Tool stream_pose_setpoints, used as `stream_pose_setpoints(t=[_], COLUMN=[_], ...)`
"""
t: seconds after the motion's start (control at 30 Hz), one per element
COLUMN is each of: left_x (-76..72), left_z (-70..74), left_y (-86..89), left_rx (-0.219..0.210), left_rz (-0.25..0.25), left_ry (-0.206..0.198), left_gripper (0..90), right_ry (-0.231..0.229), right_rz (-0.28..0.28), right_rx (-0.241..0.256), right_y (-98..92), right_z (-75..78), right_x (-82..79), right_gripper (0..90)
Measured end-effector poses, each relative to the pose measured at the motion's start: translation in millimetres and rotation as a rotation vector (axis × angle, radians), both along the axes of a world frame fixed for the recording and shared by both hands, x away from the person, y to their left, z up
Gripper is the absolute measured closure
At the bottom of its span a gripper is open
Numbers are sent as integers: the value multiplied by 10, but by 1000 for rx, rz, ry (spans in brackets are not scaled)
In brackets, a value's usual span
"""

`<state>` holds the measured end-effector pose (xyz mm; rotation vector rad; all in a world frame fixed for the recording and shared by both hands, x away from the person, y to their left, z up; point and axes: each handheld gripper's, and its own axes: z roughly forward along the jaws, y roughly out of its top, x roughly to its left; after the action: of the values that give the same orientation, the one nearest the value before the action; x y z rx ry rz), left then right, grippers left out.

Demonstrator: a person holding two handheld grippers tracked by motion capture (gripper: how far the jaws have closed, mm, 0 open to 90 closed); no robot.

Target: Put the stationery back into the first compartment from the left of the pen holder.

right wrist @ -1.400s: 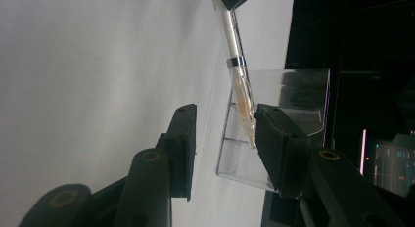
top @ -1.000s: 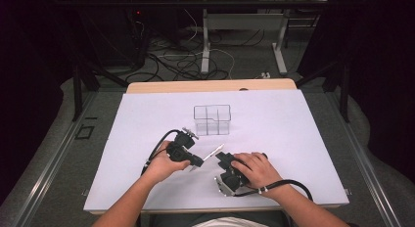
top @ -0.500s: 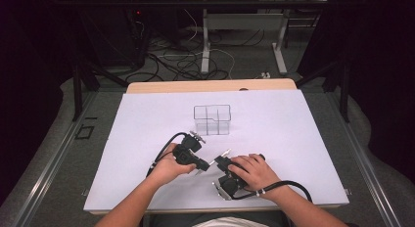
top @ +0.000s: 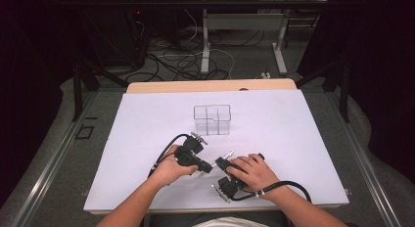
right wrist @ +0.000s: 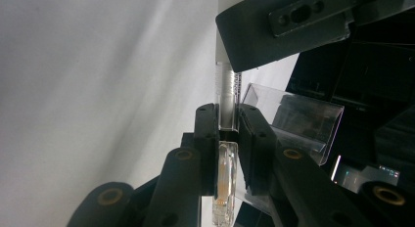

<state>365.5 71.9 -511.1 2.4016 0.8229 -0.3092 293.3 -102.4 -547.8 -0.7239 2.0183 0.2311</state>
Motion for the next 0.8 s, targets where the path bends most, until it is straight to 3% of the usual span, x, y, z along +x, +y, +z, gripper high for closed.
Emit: stream_pose_setpoints(t=[0.23,0.47,0.8], left_x=[23,100,180], left_z=[7,4,22], left_y=[92,302,607], left_rx=[-35,-46,-55], left_rz=[53,130,245], left_ry=[-6,-28,-143], left_gripper=[694,621,496], right_ry=[13,17,35], right_rz=[-9,-19,-41], right_rx=[-13,1,73], right_y=[-1,-9,-42], right_z=[-31,-26,51], right_x=[11,28,74], right_gripper=[797,797,796])
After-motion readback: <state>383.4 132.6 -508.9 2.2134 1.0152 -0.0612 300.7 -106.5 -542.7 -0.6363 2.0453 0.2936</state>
